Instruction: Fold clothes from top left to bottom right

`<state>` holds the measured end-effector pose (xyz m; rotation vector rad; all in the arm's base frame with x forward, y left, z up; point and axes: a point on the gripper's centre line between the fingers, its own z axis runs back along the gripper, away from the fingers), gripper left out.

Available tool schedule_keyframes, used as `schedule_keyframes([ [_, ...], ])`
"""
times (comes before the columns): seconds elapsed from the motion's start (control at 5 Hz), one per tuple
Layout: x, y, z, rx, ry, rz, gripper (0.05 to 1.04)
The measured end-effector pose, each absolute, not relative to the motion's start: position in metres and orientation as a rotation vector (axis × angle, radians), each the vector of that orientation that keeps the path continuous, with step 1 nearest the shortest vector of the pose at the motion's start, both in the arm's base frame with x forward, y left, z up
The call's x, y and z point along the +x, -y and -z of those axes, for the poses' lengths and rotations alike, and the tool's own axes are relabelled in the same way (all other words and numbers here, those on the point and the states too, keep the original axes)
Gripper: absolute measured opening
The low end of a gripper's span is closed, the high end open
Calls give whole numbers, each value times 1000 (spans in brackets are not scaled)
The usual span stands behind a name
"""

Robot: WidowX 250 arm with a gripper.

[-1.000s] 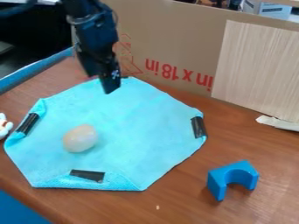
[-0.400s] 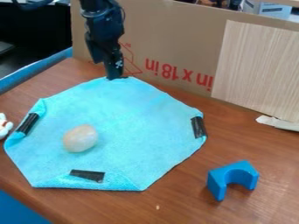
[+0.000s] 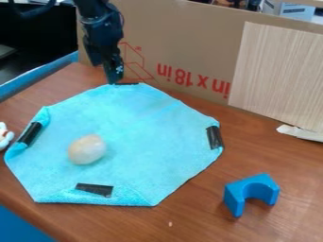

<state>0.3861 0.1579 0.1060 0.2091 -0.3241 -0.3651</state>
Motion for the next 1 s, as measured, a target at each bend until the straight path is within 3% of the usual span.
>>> schedule_keyframes([
  [1.0, 428, -179, -82, 264, 316, 308, 1000],
])
